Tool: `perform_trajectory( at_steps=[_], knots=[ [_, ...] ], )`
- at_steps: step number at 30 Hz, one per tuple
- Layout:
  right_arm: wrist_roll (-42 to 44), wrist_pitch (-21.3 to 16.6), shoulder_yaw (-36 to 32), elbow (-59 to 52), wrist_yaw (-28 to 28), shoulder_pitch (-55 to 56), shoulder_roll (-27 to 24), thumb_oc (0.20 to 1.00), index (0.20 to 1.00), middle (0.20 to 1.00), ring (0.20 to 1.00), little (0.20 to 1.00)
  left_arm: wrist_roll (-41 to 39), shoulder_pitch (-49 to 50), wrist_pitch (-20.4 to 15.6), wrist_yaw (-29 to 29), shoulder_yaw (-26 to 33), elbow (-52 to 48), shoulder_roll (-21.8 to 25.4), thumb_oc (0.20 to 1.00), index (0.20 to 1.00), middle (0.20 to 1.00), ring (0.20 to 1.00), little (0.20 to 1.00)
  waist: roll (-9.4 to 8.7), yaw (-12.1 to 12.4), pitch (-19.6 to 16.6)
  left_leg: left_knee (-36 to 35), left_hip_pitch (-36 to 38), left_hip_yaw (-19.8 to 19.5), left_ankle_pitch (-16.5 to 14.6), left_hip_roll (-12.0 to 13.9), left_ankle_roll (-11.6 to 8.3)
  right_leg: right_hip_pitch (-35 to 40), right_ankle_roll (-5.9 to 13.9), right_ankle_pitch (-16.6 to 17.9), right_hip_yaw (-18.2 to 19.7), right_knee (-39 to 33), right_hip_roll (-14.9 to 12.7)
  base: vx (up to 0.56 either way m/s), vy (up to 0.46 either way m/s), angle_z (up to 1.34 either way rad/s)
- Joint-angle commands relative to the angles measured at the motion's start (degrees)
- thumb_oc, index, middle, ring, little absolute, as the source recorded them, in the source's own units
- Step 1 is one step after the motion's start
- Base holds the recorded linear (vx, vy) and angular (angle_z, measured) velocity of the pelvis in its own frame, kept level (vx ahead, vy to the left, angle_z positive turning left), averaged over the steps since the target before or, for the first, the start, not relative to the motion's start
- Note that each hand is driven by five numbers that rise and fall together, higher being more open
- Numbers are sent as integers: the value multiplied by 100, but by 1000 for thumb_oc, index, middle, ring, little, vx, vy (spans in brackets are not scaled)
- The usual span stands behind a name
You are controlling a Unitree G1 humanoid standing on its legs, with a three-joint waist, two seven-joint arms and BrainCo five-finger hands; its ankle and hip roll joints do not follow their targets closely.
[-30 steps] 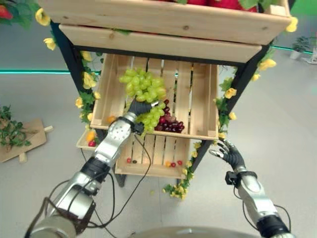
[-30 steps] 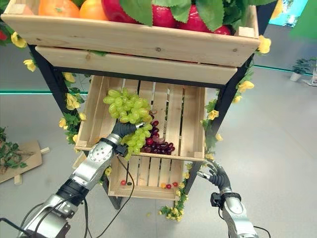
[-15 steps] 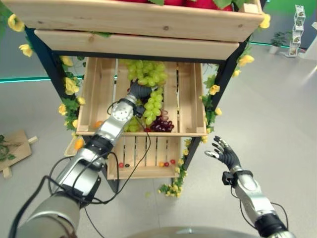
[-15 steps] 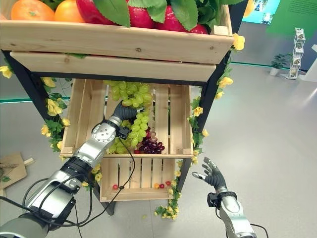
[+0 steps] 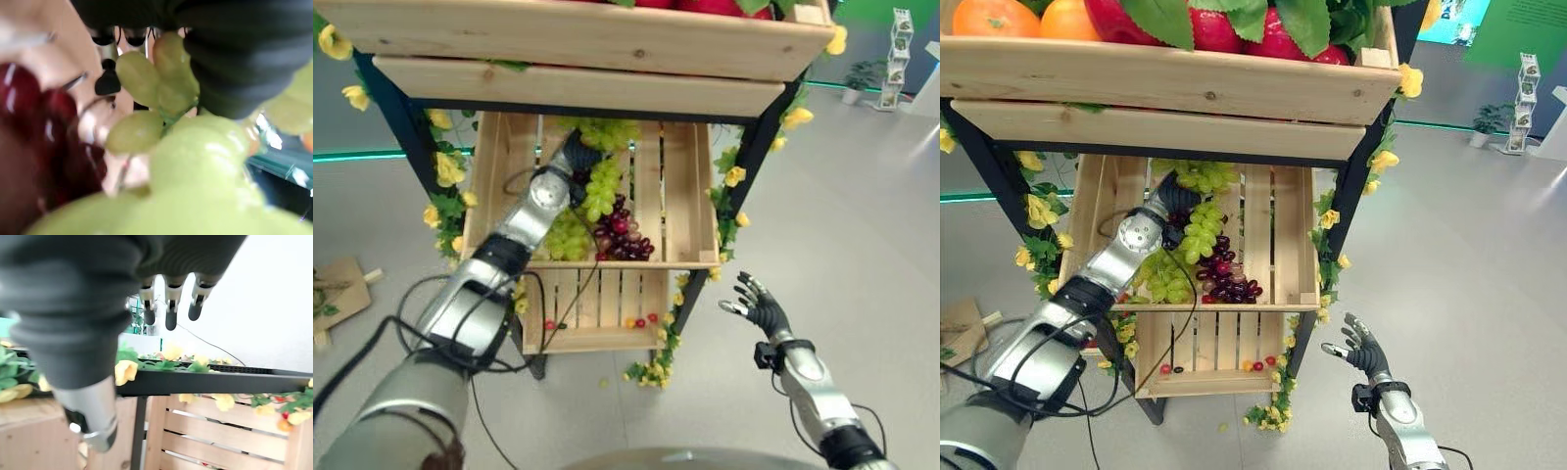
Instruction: Pick up the fruits from the basket on one side to the basket on the other side
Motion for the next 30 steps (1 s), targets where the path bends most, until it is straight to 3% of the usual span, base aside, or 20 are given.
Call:
perform_trajectory(
  at_steps=[1,2,3,4,5,6,7,30],
  knots=[
    [-62,-385,-229,-322,70,-90,-278,1000,1000,1000,1000,1000,1418,-1115,147,279,-177,709,398,200,200,200,200,200,-8,112,110,100,403,71,-717,214,-176,-79,684,-33,-175,78,-204,0,0,0],
    [-62,-403,-238,-335,86,-68,-285,1000,1000,1000,1000,1000,1798,-1178,191,278,-312,724,461,200,200,200,200,200,-11,117,117,103,405,70,-720,212,-176,-75,685,-37,-178,78,-205,0,0,0],
    [-59,-446,-227,-339,113,-29,-326,1000,1000,1000,1000,1000,2419,-1232,270,174,-546,782,540,357,357,357,357,357,-12,128,135,116,392,67,-723,212,-178,-73,688,-44,-190,79,-202,0,0,0],
    [-59,-447,-229,-338,114,-28,-322,1000,1000,1000,1000,1000,2426,-1235,269,174,-549,786,536,410,410,410,410,410,-17,130,136,119,391,66,-724,211,-178,-72,688,-44,-191,79,-203,0,0,0],
    [-44,-468,-238,-338,117,30,-347,1000,1000,1000,1000,1000,2680,-1229,277,132,-652,762,537,711,711,711,711,711,-27,135,148,131,383,59,-729,209,-176,-69,691,-49,-203,78,-205,0,0,0],
    [-43,-469,-239,-338,117,32,-347,1000,1000,1000,1000,1000,2684,-1228,278,130,-652,760,535,787,787,787,787,787,-27,135,147,132,383,58,-730,208,-176,-69,692,-49,-204,77,-206,-12,-2,3],
    [-27,-478,-269,-413,127,118,-353,1000,1000,1000,1000,1000,2732,-1156,271,82,-628,736,570,1000,1000,1000,1000,1000,-35,142,151,135,378,55,-735,203,-172,-68,696,-50,-205,76,-210,-5,0,4],
    [-16,-483,-281,-325,196,213,-314,1000,1000,1000,1000,1000,2946,-912,193,-164,-646,582,594,1000,1000,1000,1000,1000,-74,181,139,130,390,47,-741,209,-170,-42,678,-73,-224,55,-197,0,0,1]
  ],
)
